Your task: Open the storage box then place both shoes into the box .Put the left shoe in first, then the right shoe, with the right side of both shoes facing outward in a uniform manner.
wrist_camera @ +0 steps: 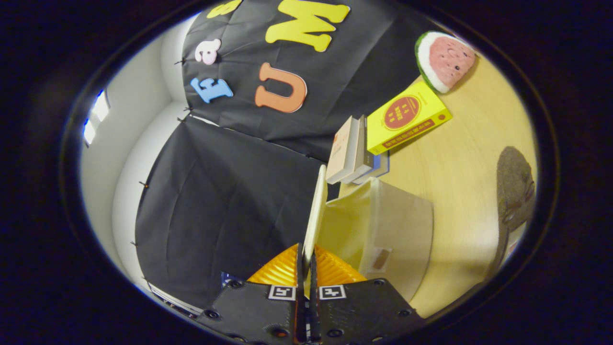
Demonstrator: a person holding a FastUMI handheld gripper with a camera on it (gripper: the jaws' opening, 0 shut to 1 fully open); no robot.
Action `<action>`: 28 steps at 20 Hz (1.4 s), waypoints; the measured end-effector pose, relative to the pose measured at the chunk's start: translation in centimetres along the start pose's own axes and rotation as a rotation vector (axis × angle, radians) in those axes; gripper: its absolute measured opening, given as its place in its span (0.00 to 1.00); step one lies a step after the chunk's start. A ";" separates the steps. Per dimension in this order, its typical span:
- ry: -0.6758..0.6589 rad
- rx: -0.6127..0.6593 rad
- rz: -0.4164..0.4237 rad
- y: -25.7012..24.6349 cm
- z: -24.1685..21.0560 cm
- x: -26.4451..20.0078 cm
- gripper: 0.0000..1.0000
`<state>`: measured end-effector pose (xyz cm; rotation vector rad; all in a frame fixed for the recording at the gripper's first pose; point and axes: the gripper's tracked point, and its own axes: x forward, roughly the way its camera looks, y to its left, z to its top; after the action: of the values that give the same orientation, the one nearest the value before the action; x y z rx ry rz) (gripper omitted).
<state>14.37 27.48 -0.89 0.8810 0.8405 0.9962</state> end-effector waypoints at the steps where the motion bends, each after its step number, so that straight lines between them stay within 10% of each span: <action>1: -0.006 -0.009 0.006 1.5 0.1 0.5 0.03; 19: 0.013 -0.192 0.025 16.6 -5.5 18.7 0.16; 28: -0.045 -0.328 -0.044 16.2 -5.8 15.8 0.94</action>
<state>8.70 48.11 8.53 0.5997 0.6326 1.0363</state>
